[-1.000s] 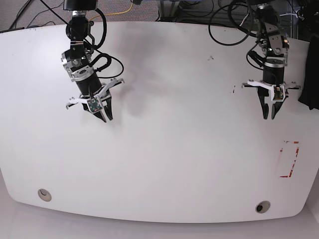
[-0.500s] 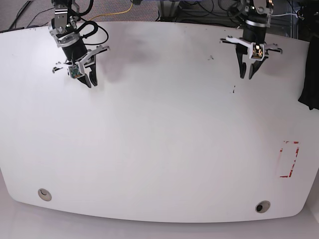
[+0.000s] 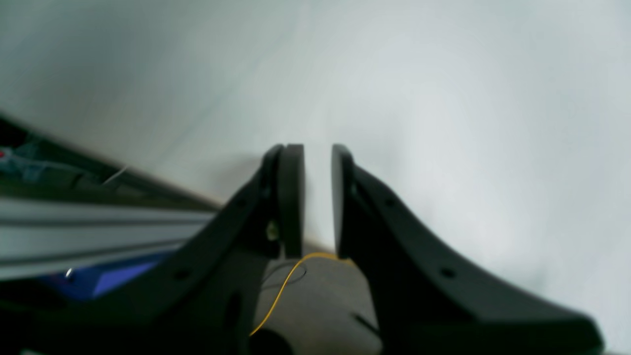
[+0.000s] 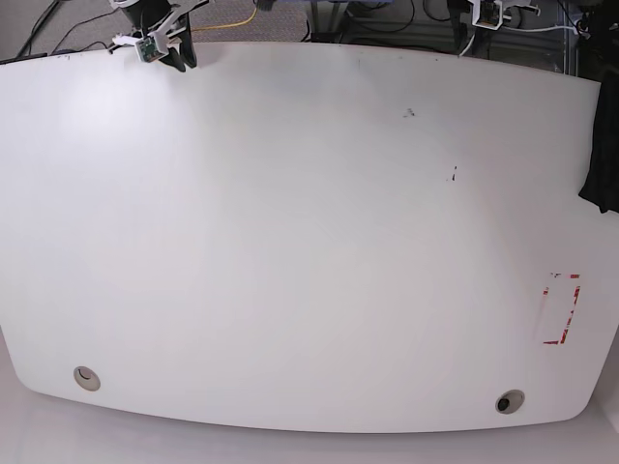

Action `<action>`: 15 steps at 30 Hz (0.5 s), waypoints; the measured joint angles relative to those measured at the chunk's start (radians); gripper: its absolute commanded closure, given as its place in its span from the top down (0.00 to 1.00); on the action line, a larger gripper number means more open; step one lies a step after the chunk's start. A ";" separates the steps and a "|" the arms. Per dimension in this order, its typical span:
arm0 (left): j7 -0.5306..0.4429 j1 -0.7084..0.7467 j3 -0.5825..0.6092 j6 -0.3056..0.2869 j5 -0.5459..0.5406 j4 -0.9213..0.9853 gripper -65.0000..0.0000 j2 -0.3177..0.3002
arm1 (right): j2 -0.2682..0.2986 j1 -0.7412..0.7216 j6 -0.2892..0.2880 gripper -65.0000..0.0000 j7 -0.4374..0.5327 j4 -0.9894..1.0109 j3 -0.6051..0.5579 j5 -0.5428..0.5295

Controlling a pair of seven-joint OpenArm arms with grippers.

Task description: Layout the t-shirt on the table in an organized manner, then fold the t-shirt properly

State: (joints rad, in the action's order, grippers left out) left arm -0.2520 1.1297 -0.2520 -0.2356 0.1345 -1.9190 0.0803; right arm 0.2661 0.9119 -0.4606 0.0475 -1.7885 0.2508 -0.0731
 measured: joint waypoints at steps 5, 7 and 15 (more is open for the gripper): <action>-0.011 0.100 0.004 -0.004 -0.001 0.005 0.18 0.000 | 0.003 0.095 -0.008 0.14 0.005 0.001 0.002 -0.045; -0.009 0.134 0.004 -0.002 -0.002 0.019 0.18 0.000 | 0.005 0.132 -0.011 0.14 0.001 0.001 0.003 -0.044; -0.007 0.146 0.005 0.000 -0.002 0.149 0.18 0.000 | 0.011 0.217 -0.012 0.14 0.015 0.090 -0.012 -0.050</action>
State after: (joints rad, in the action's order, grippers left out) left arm -0.2592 1.2762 -0.2470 -0.2359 0.1322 -1.7699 0.0799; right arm 0.2775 1.1290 -0.4725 0.0624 -1.6989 0.2390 -0.1230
